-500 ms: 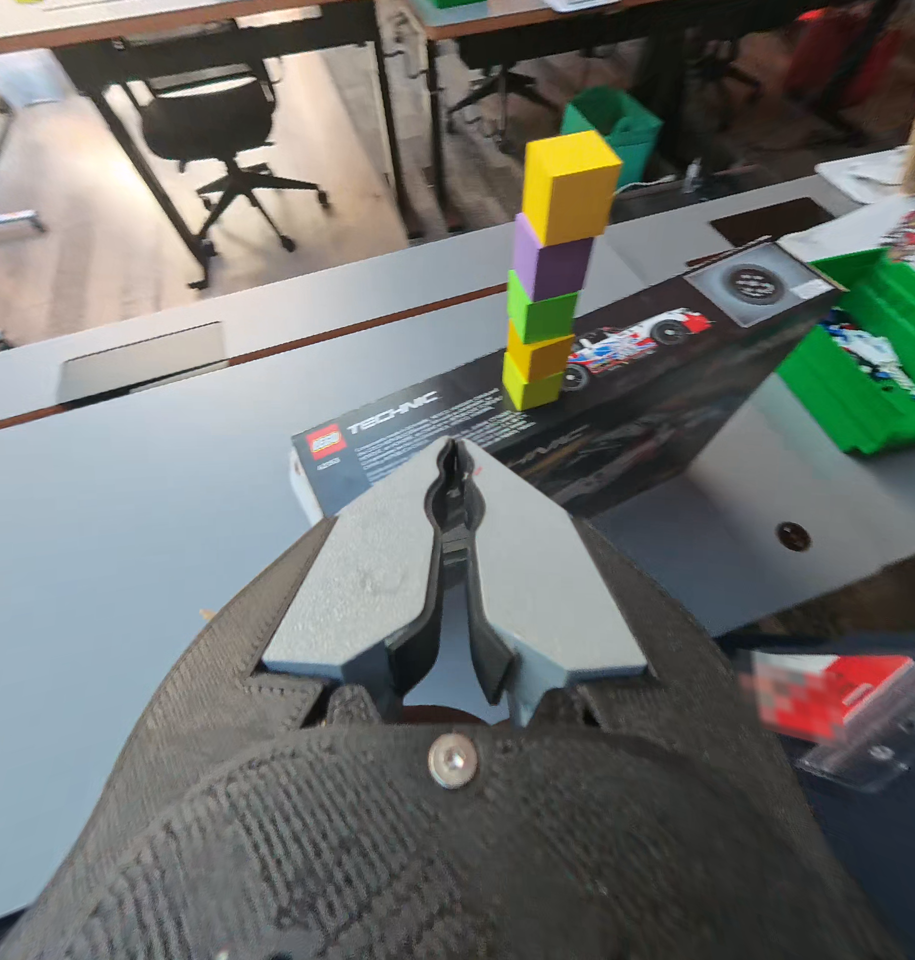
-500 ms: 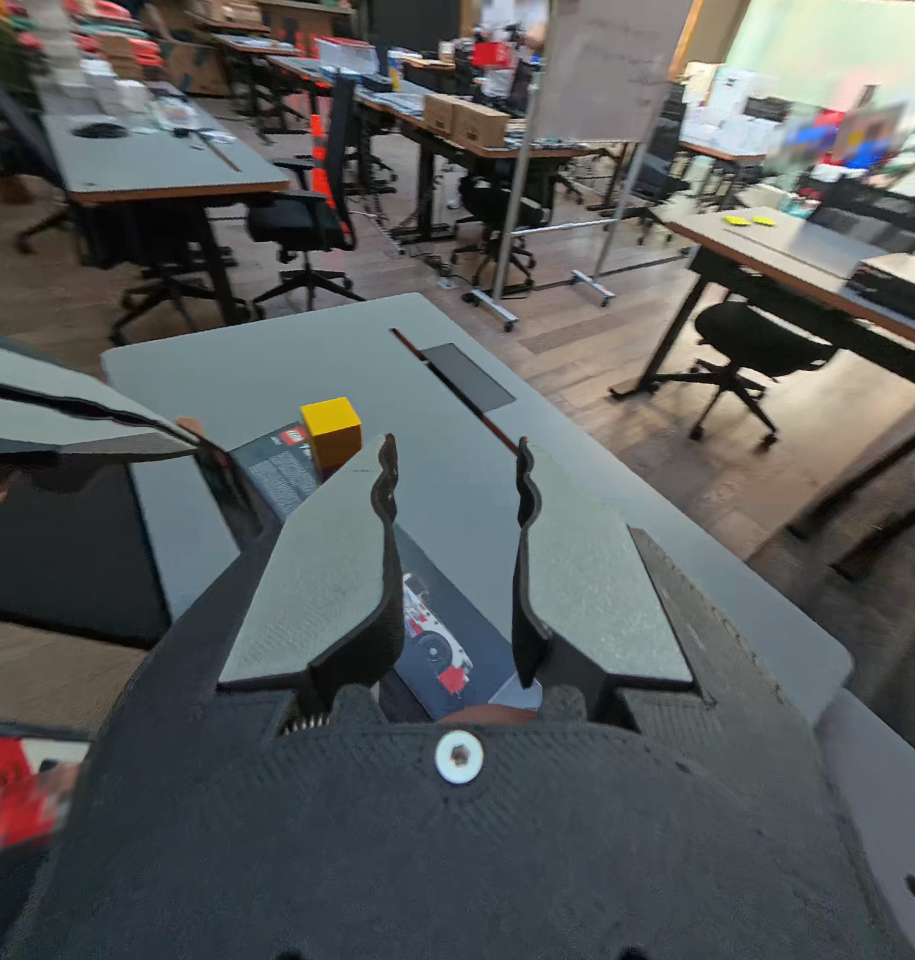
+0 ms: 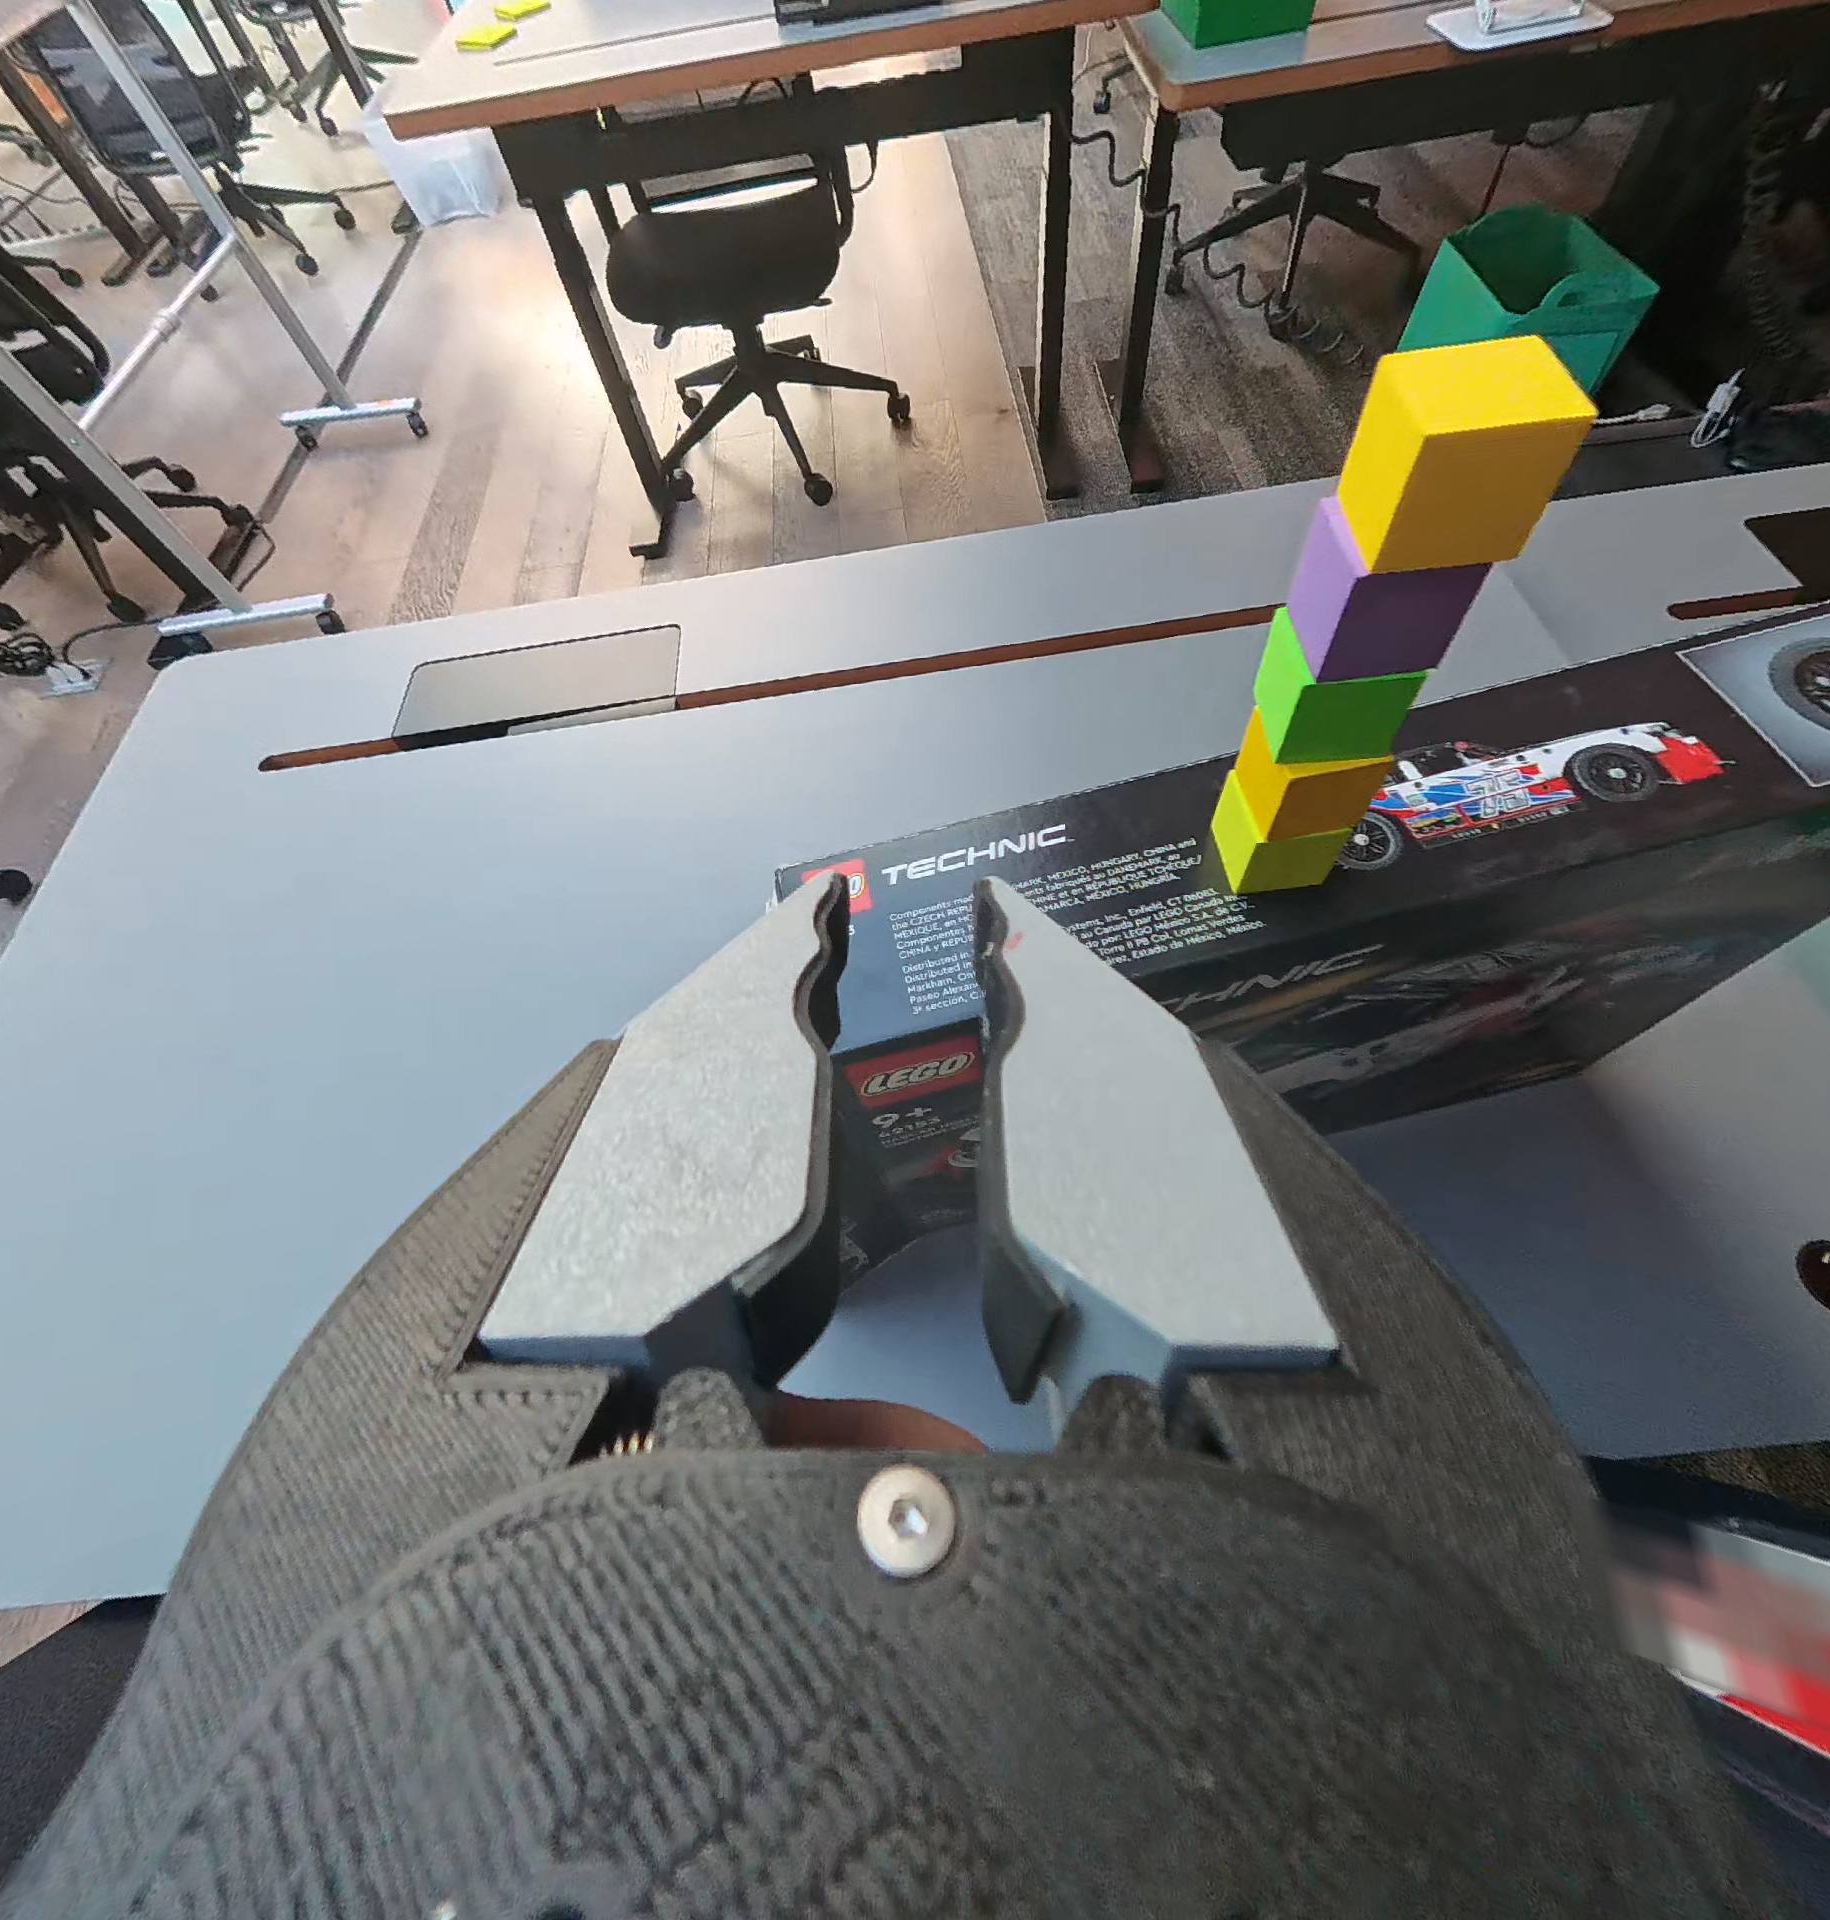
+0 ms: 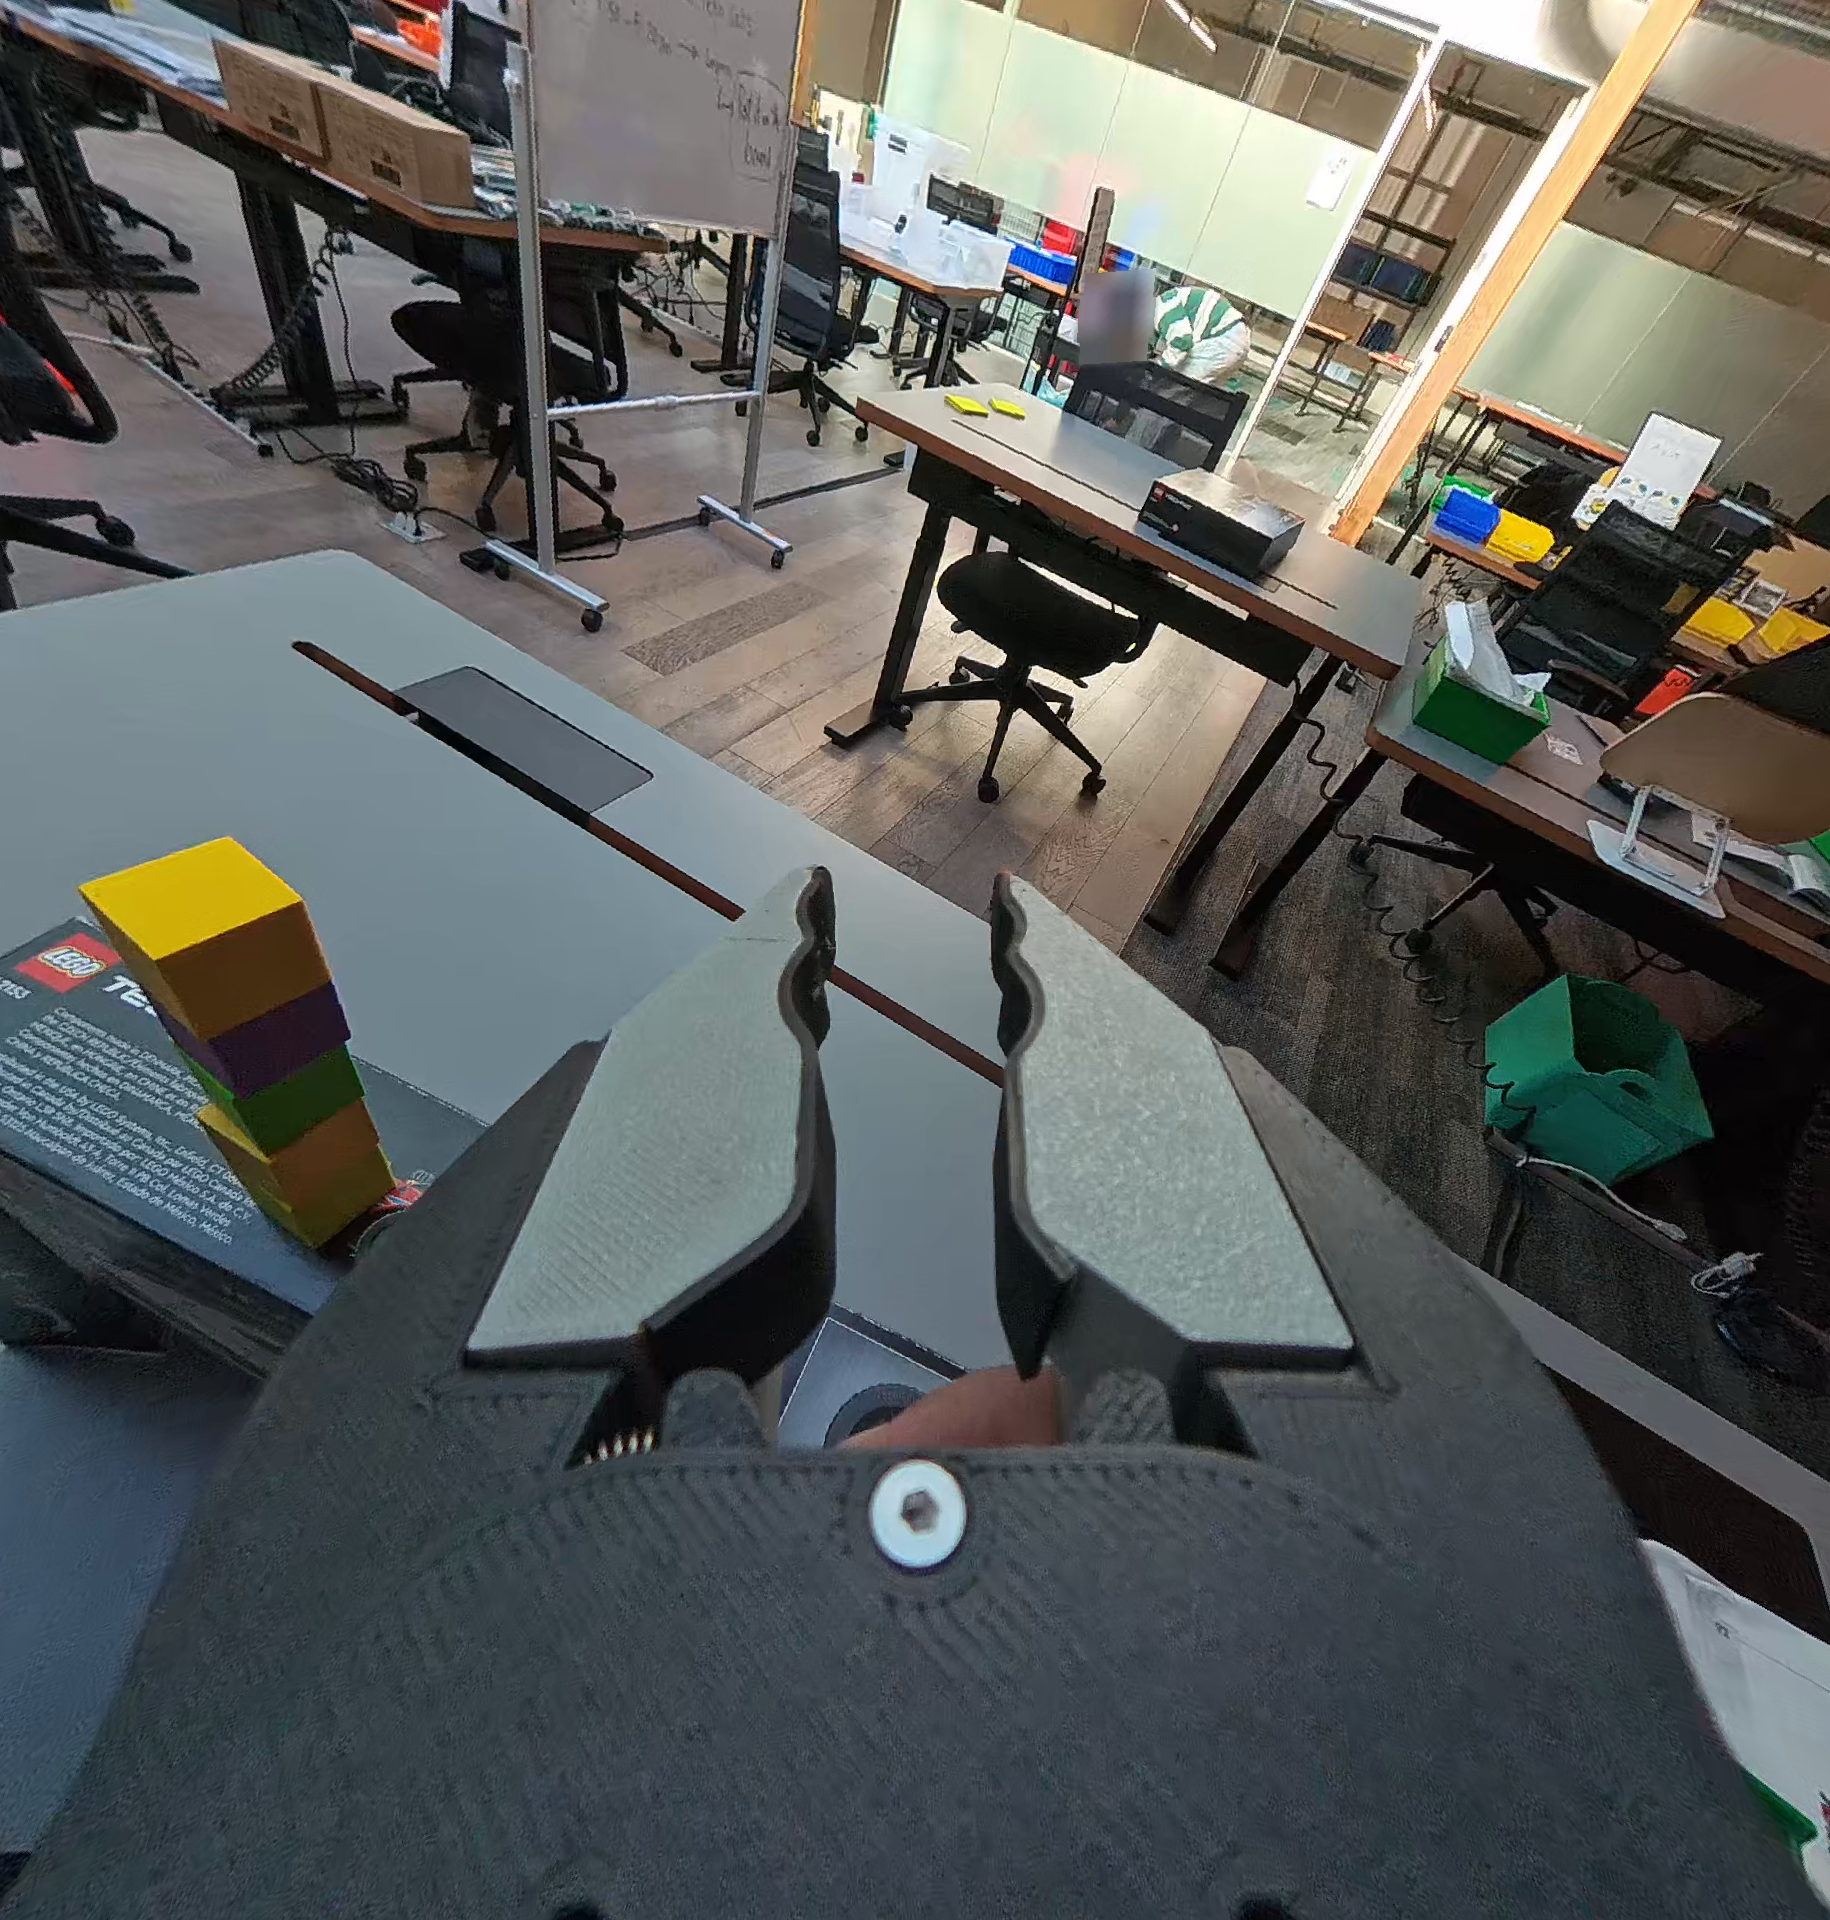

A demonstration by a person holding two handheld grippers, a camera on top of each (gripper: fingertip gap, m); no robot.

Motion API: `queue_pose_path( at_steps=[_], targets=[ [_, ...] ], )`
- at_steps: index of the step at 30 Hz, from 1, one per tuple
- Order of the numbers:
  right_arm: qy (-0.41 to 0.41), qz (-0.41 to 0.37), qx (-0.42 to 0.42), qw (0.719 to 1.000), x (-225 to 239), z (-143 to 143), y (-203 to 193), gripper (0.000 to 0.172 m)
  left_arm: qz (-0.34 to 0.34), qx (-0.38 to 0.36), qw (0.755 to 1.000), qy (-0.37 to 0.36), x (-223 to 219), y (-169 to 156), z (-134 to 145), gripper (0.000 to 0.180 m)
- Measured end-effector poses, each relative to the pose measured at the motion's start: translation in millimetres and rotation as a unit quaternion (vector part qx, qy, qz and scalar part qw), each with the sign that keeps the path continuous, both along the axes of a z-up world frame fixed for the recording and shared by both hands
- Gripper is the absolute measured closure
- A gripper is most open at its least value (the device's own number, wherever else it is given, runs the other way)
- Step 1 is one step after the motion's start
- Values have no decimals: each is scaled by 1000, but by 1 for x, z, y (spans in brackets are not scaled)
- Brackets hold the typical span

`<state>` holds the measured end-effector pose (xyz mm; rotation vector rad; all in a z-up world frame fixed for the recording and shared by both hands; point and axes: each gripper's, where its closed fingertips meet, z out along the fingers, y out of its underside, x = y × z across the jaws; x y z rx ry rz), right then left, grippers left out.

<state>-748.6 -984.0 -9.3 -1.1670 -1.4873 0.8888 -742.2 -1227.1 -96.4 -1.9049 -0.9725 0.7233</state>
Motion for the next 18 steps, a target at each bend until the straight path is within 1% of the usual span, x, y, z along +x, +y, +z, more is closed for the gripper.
queue_pose_path(
  at_steps=[5, 11, 18],
  targets=[
    [-4, -19, 18, 1000, -6, -4, 7, 147, -4, -3, 1000, -2, 0, 2, -3, 159],
    [-16, -49, 39, 998, -12, -12, 22, 146, -4, 0, 1000, -4, -2, 2, -4, 158],
    [-19, -58, 38, 997, -12, -14, 31, 145, -9, 0, 1000, 7, -9, 7, 4, 156]
  ],
)
